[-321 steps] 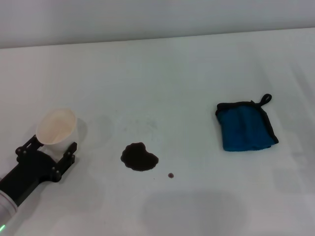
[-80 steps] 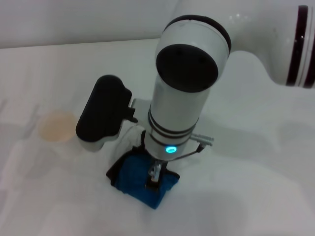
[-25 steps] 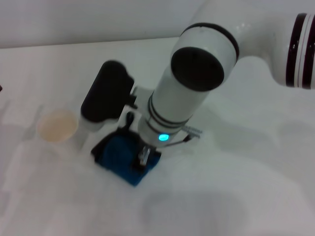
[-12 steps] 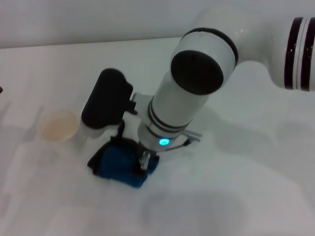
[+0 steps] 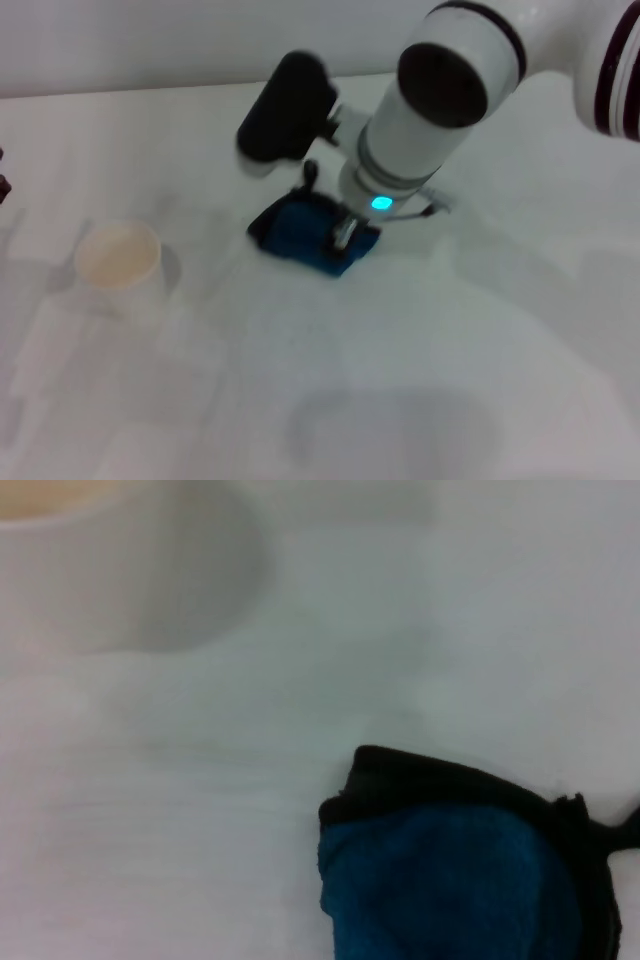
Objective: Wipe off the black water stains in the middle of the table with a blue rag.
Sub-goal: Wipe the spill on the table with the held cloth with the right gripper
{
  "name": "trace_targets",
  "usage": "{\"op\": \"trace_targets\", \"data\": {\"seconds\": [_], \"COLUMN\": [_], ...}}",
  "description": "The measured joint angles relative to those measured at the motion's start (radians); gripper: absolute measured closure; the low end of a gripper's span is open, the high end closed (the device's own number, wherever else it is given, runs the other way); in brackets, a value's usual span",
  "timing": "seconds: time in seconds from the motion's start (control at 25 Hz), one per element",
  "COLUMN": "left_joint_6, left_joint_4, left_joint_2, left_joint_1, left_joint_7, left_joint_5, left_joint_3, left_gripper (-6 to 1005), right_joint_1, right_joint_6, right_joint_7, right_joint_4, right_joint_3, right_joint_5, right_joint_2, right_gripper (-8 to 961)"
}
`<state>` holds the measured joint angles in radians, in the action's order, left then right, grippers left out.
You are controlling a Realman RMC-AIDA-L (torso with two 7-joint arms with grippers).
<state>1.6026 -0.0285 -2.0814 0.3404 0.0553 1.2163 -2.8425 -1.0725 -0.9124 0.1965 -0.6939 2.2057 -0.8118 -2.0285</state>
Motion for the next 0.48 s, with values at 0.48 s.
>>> {"op": "trace_targets", "data": {"seconds": [0.48], "left_joint_6": [0.000], "left_joint_4": [-0.005], "left_joint_2": [0.001], "left_joint_1": [-0.003], "left_joint_7": [-0.012], "left_joint_5": [0.000], "left_joint_3": [0.000], "left_gripper": [120], "right_joint_1": [0.026], "right_joint_6": [0.013], "right_joint_7": [-0.007], "right_joint_4": [0.062], "right_joint_3": [-0.129], "right_joint_5": [0.135], "right_joint_2": [0.000], "right_gripper": [874]}}
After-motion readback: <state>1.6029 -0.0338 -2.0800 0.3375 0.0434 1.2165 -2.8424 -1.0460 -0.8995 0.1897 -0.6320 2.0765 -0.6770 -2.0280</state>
